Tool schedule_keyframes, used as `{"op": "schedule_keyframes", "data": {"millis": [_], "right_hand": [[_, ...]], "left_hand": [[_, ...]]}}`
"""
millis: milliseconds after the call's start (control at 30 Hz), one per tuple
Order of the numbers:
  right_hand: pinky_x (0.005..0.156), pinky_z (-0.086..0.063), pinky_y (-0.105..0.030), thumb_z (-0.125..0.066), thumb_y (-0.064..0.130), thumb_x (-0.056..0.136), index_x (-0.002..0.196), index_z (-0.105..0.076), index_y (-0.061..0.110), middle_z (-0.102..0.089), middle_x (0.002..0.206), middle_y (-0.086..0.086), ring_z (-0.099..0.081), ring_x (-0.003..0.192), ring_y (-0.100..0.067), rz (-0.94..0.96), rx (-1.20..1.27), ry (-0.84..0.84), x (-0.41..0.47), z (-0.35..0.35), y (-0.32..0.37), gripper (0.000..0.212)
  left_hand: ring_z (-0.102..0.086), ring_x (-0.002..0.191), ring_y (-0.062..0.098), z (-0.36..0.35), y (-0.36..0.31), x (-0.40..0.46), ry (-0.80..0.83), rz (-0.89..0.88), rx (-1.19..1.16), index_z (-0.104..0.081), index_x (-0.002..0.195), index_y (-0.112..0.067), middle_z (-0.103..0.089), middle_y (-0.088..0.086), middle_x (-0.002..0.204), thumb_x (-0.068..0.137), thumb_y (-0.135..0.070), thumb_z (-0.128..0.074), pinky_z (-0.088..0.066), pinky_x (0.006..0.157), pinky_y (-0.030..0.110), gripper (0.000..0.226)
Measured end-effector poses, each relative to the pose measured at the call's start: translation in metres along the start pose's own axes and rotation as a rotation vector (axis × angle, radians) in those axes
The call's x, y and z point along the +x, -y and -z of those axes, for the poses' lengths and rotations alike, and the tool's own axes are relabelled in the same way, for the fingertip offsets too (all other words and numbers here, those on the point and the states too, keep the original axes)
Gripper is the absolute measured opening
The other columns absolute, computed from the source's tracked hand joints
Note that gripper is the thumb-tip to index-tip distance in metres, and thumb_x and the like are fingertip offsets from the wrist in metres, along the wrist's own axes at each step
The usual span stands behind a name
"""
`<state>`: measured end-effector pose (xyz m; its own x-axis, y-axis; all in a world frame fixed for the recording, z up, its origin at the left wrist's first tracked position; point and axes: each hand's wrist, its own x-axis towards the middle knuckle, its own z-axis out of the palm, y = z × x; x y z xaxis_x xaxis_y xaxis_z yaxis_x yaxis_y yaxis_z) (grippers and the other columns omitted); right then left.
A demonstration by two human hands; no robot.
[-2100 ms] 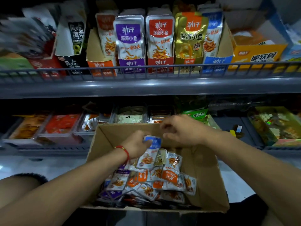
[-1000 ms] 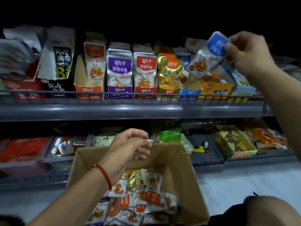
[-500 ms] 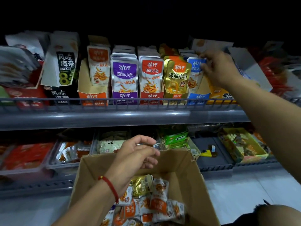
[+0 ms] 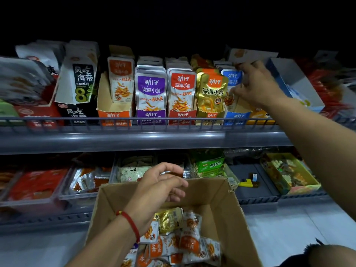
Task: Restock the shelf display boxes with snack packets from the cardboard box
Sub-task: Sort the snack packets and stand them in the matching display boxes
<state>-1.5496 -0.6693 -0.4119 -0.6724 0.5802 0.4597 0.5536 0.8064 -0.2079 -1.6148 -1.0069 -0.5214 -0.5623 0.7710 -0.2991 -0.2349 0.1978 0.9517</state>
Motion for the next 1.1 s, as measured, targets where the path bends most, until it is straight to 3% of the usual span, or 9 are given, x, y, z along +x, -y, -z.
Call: {"op": "schedule_keyframes", "data": {"millis": [300,433,533,600,700,800,867,967,1100], "right_hand": [[0.101,-0.047,-0.049,-0.067,0.024,0.095,0.147,-0.043,0.021,-0.041,0.147,-0.012,-0.047,0.13,-0.039,-0.016,-0.027,-0.097,-0.009,0.004,0.004,0.057],[0.087,-0.046,-0.037,-0.06,0.017,0.094,0.132,-0.055,0.012,-0.052,0.129,-0.015,-0.055,0.112,-0.031,0.032,0.063,-0.261,-0.043,0.008,0.011,0.038],[0.082,-0.037,-0.023,-0.057,0.009,0.091,0.119,-0.062,0.01,-0.057,0.112,-0.005,-0.051,0.095,-0.013,0.147,0.139,-0.311,-0.093,0.006,0.03,0.029],[0.08,-0.04,-0.023,-0.058,0.007,0.091,0.116,-0.062,0.012,-0.058,0.108,0.0,-0.05,0.091,-0.007,0.197,0.204,-0.228,-0.132,-0.006,0.044,0.026],[0.074,-0.049,-0.028,-0.059,0.012,0.092,0.118,-0.061,0.021,-0.049,0.099,0.016,-0.048,0.079,0.002,0.216,0.279,0.037,-0.186,-0.041,0.057,0.027],[0.082,-0.056,-0.043,-0.056,0.024,0.094,0.132,-0.053,0.028,-0.054,0.121,0.007,-0.064,0.098,-0.016,0.315,0.131,0.444,-0.222,-0.073,0.066,0.038],[0.084,-0.056,-0.045,-0.053,0.029,0.095,0.136,-0.051,0.03,-0.054,0.131,0.004,-0.064,0.105,-0.023,0.371,0.052,0.609,-0.233,-0.082,0.071,0.041],[0.081,-0.055,-0.042,-0.05,0.03,0.098,0.132,-0.054,0.031,-0.056,0.125,0.004,-0.064,0.103,-0.022,0.43,0.065,0.666,-0.238,-0.085,0.076,0.035],[0.082,-0.052,-0.037,-0.052,0.033,0.101,0.135,-0.056,0.027,-0.057,0.124,0.005,-0.061,0.105,-0.02,0.452,0.092,0.674,-0.234,-0.088,0.077,0.035]], "left_hand": [[-0.069,0.076,0.025,0.005,0.007,0.004,-0.021,0.008,0.051,-0.066,0.107,-0.011,-0.077,0.011,0.091,0.093,-0.001,-0.061,-0.057,0.074,0.037,0.018],[-0.068,0.072,0.022,0.01,0.014,0.01,-0.074,0.05,0.141,-0.066,0.104,-0.013,-0.077,0.009,0.091,0.092,-0.001,-0.062,-0.056,0.066,0.034,0.017],[-0.063,0.07,0.02,0.014,0.026,0.017,-0.108,0.103,0.203,-0.065,0.104,-0.01,-0.073,0.015,0.099,0.091,0.003,-0.06,-0.052,0.059,0.031,0.018],[-0.06,0.072,0.021,0.016,0.039,0.022,-0.103,0.136,0.287,-0.064,0.104,-0.009,-0.069,0.014,0.099,0.092,0.003,-0.06,-0.049,0.057,0.029,0.018],[-0.061,0.076,0.015,0.018,0.07,0.033,-0.086,0.133,0.544,-0.066,0.094,-0.014,-0.065,0.001,0.086,0.094,-0.003,-0.06,-0.049,0.061,0.022,0.013],[-0.065,0.09,0.016,0.025,0.112,0.045,-0.024,0.137,0.926,-0.063,0.082,-0.027,-0.068,-0.005,0.091,0.089,-0.014,-0.063,-0.054,0.079,0.028,0.015],[-0.062,0.107,0.021,0.03,0.135,0.049,0.082,0.201,1.168,-0.064,0.097,-0.028,-0.065,0.0,0.115,0.089,-0.02,-0.062,-0.05,0.086,0.027,0.012],[-0.044,0.134,0.03,0.049,0.171,0.058,0.146,0.278,1.503,-0.044,0.143,-0.021,-0.042,0.009,0.149,0.093,-0.029,-0.061,-0.045,0.103,0.037,0.054],[-0.029,0.143,0.033,0.074,0.198,0.066,0.192,0.335,1.672,-0.02,0.156,-0.017,-0.019,0.012,0.162,0.096,-0.028,-0.061,-0.038,0.112,0.043,0.074]]}}
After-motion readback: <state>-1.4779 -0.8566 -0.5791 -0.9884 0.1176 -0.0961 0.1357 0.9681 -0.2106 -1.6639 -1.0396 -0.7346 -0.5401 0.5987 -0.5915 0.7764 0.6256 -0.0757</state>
